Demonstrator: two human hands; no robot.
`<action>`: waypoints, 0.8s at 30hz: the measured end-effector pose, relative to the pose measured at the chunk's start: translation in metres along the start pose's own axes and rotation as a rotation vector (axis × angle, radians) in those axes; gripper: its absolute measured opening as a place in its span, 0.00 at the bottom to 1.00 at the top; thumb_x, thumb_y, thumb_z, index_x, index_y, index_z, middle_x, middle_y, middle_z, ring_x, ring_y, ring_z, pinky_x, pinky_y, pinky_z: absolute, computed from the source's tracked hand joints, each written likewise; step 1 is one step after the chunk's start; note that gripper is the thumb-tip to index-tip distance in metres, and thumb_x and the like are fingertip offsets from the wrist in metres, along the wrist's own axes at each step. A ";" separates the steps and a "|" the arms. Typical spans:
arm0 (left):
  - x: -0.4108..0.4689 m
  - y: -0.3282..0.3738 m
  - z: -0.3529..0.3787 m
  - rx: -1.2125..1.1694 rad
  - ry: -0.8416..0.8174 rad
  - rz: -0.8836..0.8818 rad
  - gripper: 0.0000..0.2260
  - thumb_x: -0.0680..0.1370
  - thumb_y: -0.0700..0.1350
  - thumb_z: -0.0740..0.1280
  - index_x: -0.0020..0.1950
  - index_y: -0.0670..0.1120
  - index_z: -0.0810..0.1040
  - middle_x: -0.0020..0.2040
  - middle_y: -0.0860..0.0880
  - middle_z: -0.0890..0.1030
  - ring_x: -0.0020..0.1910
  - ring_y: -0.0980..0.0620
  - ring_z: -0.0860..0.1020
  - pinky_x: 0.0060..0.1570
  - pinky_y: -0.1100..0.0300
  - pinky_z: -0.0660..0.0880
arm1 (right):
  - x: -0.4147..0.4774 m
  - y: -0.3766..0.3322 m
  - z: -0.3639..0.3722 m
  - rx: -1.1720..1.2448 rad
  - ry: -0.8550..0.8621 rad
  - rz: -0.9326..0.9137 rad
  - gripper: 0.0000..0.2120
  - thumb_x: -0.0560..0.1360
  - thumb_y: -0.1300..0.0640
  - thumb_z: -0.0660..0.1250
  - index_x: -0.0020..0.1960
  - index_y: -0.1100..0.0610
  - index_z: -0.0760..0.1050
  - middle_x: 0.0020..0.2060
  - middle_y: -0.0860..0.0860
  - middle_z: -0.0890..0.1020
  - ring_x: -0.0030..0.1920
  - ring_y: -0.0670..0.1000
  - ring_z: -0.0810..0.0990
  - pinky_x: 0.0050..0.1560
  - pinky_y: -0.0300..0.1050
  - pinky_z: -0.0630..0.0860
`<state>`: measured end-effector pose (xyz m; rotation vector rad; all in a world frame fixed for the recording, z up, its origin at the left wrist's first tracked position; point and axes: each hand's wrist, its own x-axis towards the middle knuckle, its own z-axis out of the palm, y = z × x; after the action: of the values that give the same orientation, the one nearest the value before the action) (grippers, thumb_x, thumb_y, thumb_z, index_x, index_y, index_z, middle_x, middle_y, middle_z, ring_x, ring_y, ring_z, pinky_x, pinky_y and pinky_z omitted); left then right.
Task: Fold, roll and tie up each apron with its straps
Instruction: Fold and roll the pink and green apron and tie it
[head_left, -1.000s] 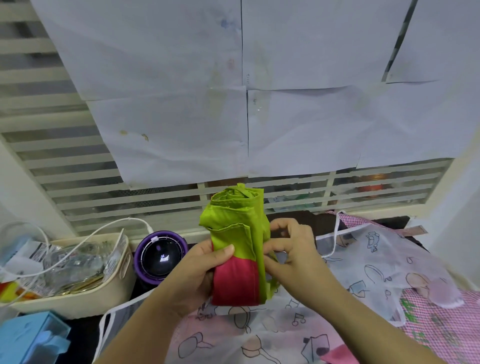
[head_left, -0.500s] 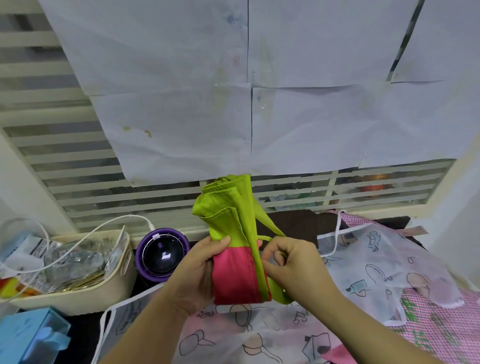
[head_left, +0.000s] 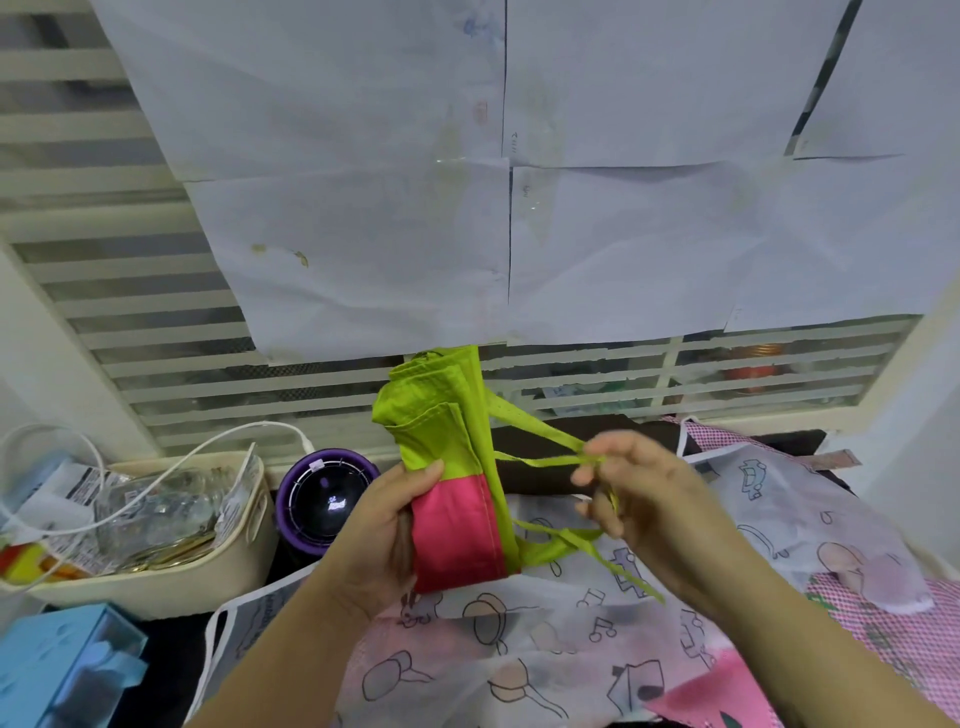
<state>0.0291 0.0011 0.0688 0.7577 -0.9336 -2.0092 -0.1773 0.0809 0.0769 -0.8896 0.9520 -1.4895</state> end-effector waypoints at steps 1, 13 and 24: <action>0.001 -0.001 -0.002 0.005 0.011 0.008 0.16 0.70 0.43 0.67 0.54 0.36 0.78 0.44 0.38 0.83 0.39 0.43 0.84 0.38 0.51 0.82 | 0.002 -0.003 -0.006 0.233 -0.022 0.056 0.28 0.51 0.58 0.83 0.48 0.59 0.77 0.37 0.60 0.81 0.22 0.50 0.72 0.35 0.46 0.79; 0.001 -0.003 0.003 0.092 -0.002 -0.014 0.17 0.68 0.37 0.70 0.55 0.37 0.77 0.45 0.39 0.84 0.38 0.45 0.84 0.36 0.55 0.81 | 0.007 -0.015 -0.018 -0.238 0.059 0.108 0.09 0.71 0.68 0.70 0.41 0.54 0.82 0.32 0.52 0.75 0.27 0.48 0.73 0.40 0.42 0.78; 0.003 -0.011 0.008 0.239 -0.084 -0.100 0.24 0.68 0.43 0.67 0.60 0.32 0.74 0.50 0.35 0.82 0.44 0.42 0.82 0.47 0.51 0.80 | 0.027 0.012 0.026 -0.861 -0.223 0.017 0.13 0.77 0.71 0.58 0.54 0.60 0.77 0.44 0.62 0.83 0.41 0.59 0.82 0.47 0.54 0.81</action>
<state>0.0175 0.0063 0.0638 0.8695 -1.2226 -2.0520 -0.1522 0.0510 0.0769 -1.6087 1.4476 -0.9038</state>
